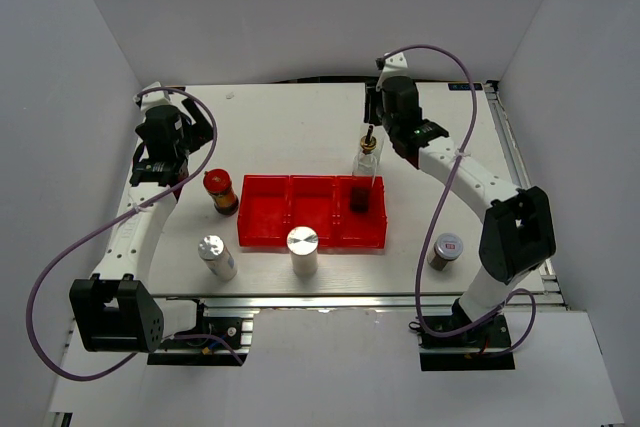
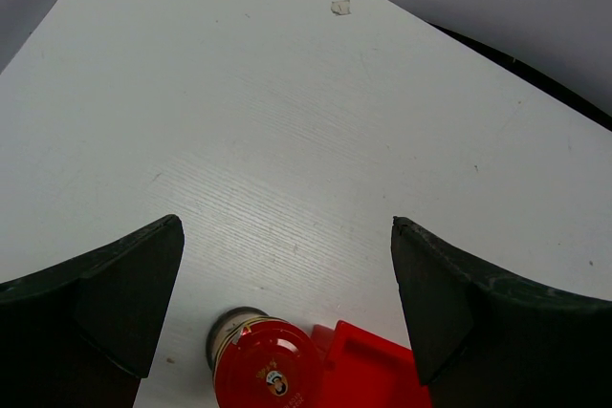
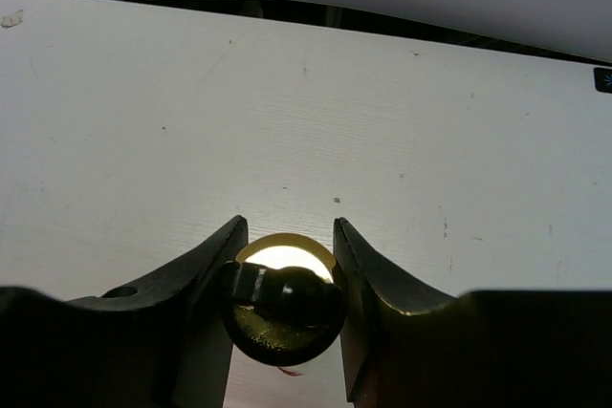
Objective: Organize the condiment bottles
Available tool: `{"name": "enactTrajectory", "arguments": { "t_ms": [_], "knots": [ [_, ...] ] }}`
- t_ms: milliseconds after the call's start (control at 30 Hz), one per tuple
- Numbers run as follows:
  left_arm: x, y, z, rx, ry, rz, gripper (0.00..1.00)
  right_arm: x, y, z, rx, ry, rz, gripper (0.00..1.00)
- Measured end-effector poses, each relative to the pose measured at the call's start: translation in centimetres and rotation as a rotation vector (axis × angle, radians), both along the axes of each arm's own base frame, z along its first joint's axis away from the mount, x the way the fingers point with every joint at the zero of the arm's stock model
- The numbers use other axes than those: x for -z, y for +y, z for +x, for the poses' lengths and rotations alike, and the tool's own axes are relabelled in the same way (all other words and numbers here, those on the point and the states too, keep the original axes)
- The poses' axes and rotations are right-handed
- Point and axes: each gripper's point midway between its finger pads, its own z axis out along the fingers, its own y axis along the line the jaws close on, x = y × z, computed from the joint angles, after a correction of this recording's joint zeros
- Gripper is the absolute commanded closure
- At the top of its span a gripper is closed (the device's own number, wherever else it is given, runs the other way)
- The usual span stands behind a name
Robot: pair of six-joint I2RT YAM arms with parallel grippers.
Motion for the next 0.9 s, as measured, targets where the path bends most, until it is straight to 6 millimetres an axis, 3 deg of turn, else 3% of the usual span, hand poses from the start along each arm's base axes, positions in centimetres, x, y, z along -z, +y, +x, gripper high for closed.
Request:
{"name": "enactTrajectory", "arguments": {
  "t_ms": [167,300,433,567,733,900],
  "knots": [
    [0.0,0.2,0.0,-0.013,-0.002,-0.002,0.02,-0.7,-2.0,-0.8,0.033,0.0,-0.03,0.94],
    [-0.1,0.1,0.0,-0.014,-0.004,-0.01,0.02,-3.0,-4.6,-2.4,0.075,-0.038,-0.044,1.0],
    [-0.3,0.1,-0.1,-0.017,-0.013,-0.018,0.02,-6.2,-7.3,-5.7,0.102,-0.086,-0.042,1.0],
    [-1.2,0.0,-0.2,-0.02,-0.041,-0.029,0.02,-8.7,-8.9,-10.4,0.073,-0.116,-0.01,1.0],
    [-2.5,-0.2,-0.6,-0.013,-0.083,-0.04,0.02,-8.8,-9.0,-15.6,-0.035,-0.072,0.043,1.0],
    [-2.9,-0.4,-0.7,0.001,-0.098,-0.049,0.02,-8.3,-7.1,-19.1,-0.21,-0.008,0.079,1.0]
  ]
}}
